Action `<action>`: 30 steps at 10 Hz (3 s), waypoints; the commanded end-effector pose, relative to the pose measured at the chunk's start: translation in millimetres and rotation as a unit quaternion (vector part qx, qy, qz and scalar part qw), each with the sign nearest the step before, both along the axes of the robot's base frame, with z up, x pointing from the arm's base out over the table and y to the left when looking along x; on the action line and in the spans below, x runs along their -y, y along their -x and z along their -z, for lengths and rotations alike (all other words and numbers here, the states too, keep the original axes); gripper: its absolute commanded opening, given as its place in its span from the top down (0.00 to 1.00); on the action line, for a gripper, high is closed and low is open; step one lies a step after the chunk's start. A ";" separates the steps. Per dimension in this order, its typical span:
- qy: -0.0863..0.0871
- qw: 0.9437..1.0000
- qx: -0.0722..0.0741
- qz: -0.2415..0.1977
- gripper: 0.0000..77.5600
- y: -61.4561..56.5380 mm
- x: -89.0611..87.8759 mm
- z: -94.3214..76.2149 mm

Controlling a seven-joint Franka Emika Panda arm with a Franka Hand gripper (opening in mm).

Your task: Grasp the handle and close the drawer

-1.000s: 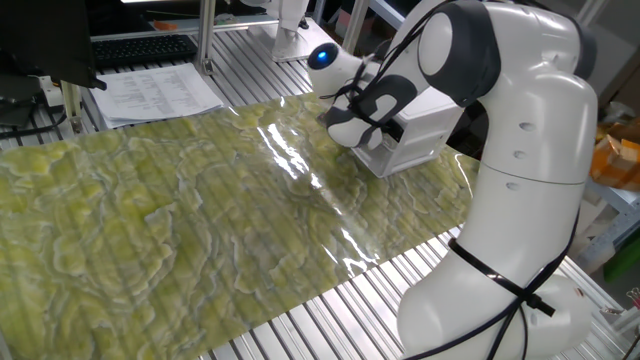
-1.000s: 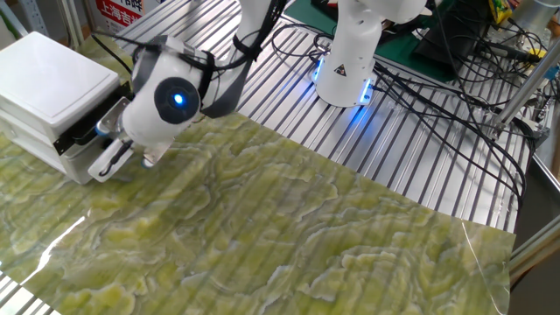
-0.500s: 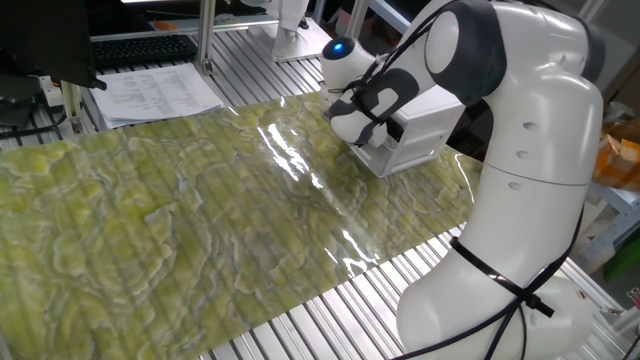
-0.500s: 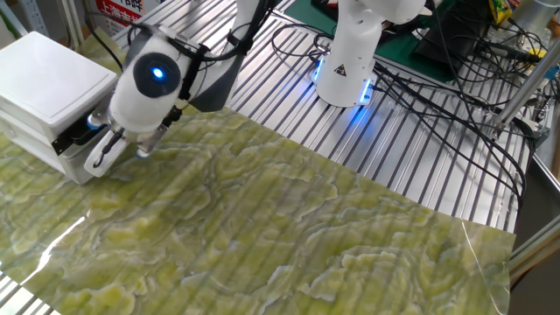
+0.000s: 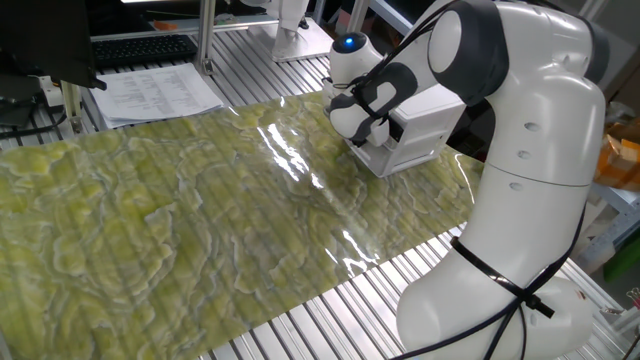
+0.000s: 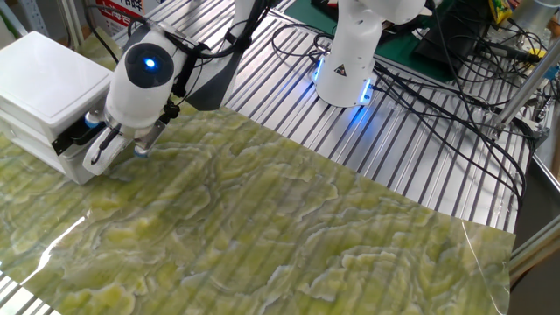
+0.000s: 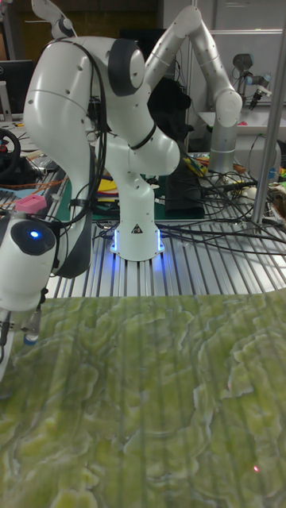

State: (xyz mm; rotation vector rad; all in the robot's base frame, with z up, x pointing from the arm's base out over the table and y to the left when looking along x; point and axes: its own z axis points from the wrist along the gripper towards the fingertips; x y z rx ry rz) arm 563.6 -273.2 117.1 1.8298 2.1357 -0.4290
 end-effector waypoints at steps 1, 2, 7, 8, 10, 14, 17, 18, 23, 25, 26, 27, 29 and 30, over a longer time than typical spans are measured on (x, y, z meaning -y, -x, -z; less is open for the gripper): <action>-0.004 1.000 -0.001 -0.004 0.00 -1.6 -7.2 2.8; -0.004 1.000 -0.001 -0.004 0.00 -1.6 -7.2 2.8; -0.004 1.000 -0.001 -0.004 0.00 -1.6 -7.2 2.8; -0.004 1.000 -0.001 -0.004 0.00 -1.6 -7.2 2.8; -0.004 1.000 -0.001 -0.004 0.00 -1.6 -7.2 2.8; 0.018 1.000 -0.012 -0.006 0.00 -6.9 -22.3 -1.5; 0.010 1.000 -0.018 0.011 0.00 -9.9 -32.2 -4.6; 0.009 0.999 -0.025 0.025 0.00 -11.3 -37.5 -6.2; 0.009 0.997 -0.061 0.054 0.00 -15.6 -59.3 -14.0; 0.011 0.996 -0.064 0.057 0.00 -15.8 -58.9 -14.1; 0.016 0.996 -0.065 0.061 0.00 -15.8 -58.0 -13.9; 0.018 0.996 -0.065 0.062 0.00 -15.7 -57.5 -13.7; 0.020 0.996 -0.068 0.055 0.00 -18.8 -49.2 -14.6; 0.020 0.996 -0.068 0.055 0.00 -19.3 -48.3 -15.0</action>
